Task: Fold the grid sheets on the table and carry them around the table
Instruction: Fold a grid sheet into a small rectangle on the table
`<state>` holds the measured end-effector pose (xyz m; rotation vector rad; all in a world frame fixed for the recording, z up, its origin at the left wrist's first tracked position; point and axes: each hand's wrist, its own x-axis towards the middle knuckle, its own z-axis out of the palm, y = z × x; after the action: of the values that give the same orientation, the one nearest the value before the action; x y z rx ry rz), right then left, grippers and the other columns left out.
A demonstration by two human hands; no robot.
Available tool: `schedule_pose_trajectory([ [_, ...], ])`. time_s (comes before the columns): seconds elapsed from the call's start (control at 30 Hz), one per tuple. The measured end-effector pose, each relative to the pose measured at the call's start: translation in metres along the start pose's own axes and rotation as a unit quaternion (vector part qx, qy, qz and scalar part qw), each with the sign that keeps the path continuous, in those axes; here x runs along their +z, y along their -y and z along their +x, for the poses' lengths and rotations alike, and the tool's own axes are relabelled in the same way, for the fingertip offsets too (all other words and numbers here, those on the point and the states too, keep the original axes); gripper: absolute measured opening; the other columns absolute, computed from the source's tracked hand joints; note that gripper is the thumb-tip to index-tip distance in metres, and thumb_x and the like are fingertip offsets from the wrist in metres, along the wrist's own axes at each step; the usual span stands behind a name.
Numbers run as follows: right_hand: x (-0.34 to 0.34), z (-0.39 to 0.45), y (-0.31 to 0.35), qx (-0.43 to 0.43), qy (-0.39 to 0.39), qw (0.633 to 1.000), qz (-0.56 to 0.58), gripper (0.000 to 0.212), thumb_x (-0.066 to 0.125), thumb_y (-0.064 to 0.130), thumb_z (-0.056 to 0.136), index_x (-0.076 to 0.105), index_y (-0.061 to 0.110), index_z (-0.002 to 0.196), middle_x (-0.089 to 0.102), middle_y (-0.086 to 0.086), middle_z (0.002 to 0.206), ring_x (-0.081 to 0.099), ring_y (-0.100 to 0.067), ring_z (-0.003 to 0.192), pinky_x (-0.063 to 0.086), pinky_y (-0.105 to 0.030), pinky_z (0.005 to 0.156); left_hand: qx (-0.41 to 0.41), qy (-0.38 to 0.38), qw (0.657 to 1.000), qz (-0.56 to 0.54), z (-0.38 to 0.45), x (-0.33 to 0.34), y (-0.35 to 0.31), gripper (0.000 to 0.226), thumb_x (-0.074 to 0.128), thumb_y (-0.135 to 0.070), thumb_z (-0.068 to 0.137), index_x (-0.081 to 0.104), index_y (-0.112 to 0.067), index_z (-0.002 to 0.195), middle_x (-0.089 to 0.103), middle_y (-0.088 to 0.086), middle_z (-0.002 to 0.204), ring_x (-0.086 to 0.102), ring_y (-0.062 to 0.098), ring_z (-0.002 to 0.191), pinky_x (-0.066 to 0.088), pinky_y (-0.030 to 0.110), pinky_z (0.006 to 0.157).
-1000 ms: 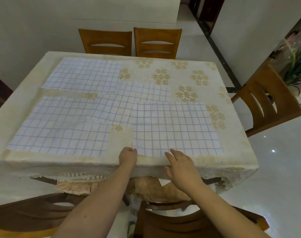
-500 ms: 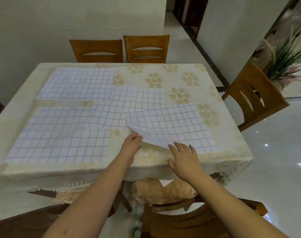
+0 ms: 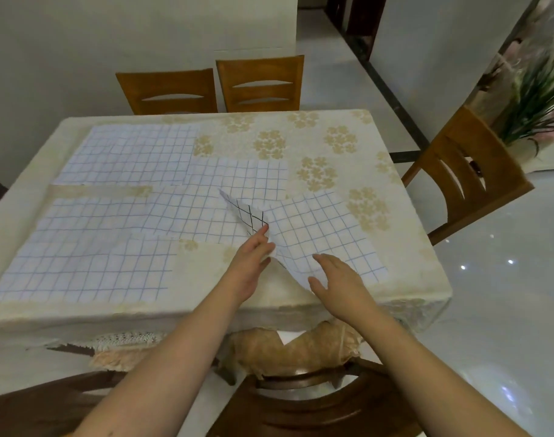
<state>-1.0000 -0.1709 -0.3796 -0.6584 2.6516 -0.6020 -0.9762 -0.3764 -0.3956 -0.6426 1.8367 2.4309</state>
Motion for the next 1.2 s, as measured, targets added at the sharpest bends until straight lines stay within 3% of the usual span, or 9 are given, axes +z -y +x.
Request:
schedule_pose_trajectory([
  [0.1, -0.01, 0.011, -0.027, -0.009, -0.003, 0.999, 0.035, 0.055, 0.044, 0.038, 0.101, 0.031, 0.022, 0.151, 0.032, 0.001, 0.157, 0.029, -0.018, 0.143, 0.025, -0.038, 0.117, 0.009, -0.006, 1.0, 0.006, 0.005, 0.03, 0.006, 0.014, 0.063, -0.018, 0.083, 0.06, -0.031, 0.082, 0.043, -0.014, 0.149, 0.037, 0.014, 0.139, 0.033, 0.047, 0.113],
  [0.23, -0.023, 0.025, -0.063, 0.025, 0.0, 0.988, 0.153, 0.05, 0.044, 0.034, 0.102, 0.034, 0.023, 0.15, 0.035, 0.002, 0.155, 0.035, -0.016, 0.14, 0.03, -0.032, 0.111, 0.037, -0.01, 0.999, 0.038, 0.015, 0.073, 0.017, 0.028, 0.058, -0.003, 0.091, 0.049, -0.017, 0.069, 0.041, -0.017, 0.145, 0.03, 0.007, 0.14, 0.031, 0.042, 0.114],
  [0.4, -0.042, 0.04, -0.102, 0.094, -0.021, 0.963, 0.251, 0.045, 0.043, 0.028, 0.103, 0.038, 0.023, 0.147, 0.044, 0.005, 0.149, 0.046, -0.014, 0.13, 0.033, -0.022, 0.093, 0.063, 0.002, 0.991, 0.115, 0.037, 0.122, 0.032, 0.031, 0.063, -0.013, 0.089, 0.052, -0.03, 0.066, 0.04, -0.024, 0.146, 0.031, 0.005, 0.14, 0.03, 0.038, 0.111],
  [0.5, -0.051, 0.046, -0.125, 0.12, -0.027, 0.957, 0.264, 0.043, 0.043, 0.026, 0.103, 0.039, 0.024, 0.146, 0.046, 0.004, 0.148, 0.047, -0.015, 0.129, 0.032, -0.022, 0.093, 0.067, 0.019, 0.982, 0.173, 0.05, 0.149, 0.043, 0.02, 0.064, -0.022, 0.09, 0.053, -0.028, 0.075, 0.036, -0.026, 0.148, 0.03, 0.002, 0.14, 0.029, 0.036, 0.113],
  [0.67, -0.057, 0.054, -0.156, 0.137, -0.031, 0.955, 0.26, 0.044, 0.041, 0.03, 0.103, 0.038, 0.025, 0.146, 0.048, 0.003, 0.146, 0.048, -0.016, 0.128, 0.033, -0.022, 0.093, 0.085, 0.018, 0.954, 0.286, 0.073, 0.184, 0.067, 0.012, 0.066, -0.033, 0.09, 0.056, -0.028, 0.086, 0.031, -0.016, 0.155, 0.027, 0.005, 0.143, 0.027, 0.038, 0.117],
  [0.77, -0.06, 0.062, -0.172, 0.147, -0.027, 0.954, 0.26, 0.045, 0.04, 0.029, 0.103, 0.036, 0.023, 0.148, 0.047, 0.001, 0.147, 0.048, -0.017, 0.129, 0.032, -0.022, 0.093, 0.081, 0.026, 0.941, 0.329, 0.084, 0.197, 0.081, 0.012, 0.065, -0.033, 0.091, 0.055, -0.028, 0.087, 0.03, -0.009, 0.156, 0.026, 0.01, 0.144, 0.024, 0.032, 0.115],
  [0.97, -0.057, 0.077, -0.2, 0.167, 0.0, 0.954, 0.25, 0.045, 0.039, 0.029, 0.103, 0.038, 0.022, 0.148, 0.046, -0.001, 0.148, 0.048, -0.019, 0.129, 0.033, -0.025, 0.098, 0.018, 0.068, 0.92, 0.386, 0.098, 0.206, 0.107, 0.006, 0.063, -0.034, 0.092, 0.059, -0.03, 0.093, 0.024, -0.006, 0.159, 0.024, 0.013, 0.146, 0.025, 0.029, 0.112],
  [1.1, -0.048, 0.086, -0.209, 0.17, 0.034, 0.955, 0.241, 0.045, 0.039, 0.029, 0.103, 0.039, 0.02, 0.147, 0.047, -0.002, 0.147, 0.049, -0.02, 0.128, 0.035, -0.029, 0.098, -0.019, 0.106, 0.908, 0.404, 0.092, 0.197, 0.111, 0.027, 0.062, -0.04, 0.092, 0.057, -0.038, 0.118, 0.019, -0.015, 0.159, 0.026, 0.006, 0.142, 0.029, 0.025, 0.111],
  [1.2, -0.04, 0.093, -0.213, 0.175, 0.043, 0.953, 0.246, 0.046, 0.042, 0.03, 0.102, 0.039, 0.019, 0.147, 0.048, -0.004, 0.145, 0.05, -0.021, 0.127, 0.037, -0.031, 0.098, 0.003, 0.061, 0.931, 0.36, 0.08, 0.174, 0.11, 0.027, 0.061, -0.037, 0.093, 0.055, -0.041, 0.12, 0.032, -0.02, 0.15, 0.031, -0.003, 0.134, 0.031, 0.018, 0.106],
])
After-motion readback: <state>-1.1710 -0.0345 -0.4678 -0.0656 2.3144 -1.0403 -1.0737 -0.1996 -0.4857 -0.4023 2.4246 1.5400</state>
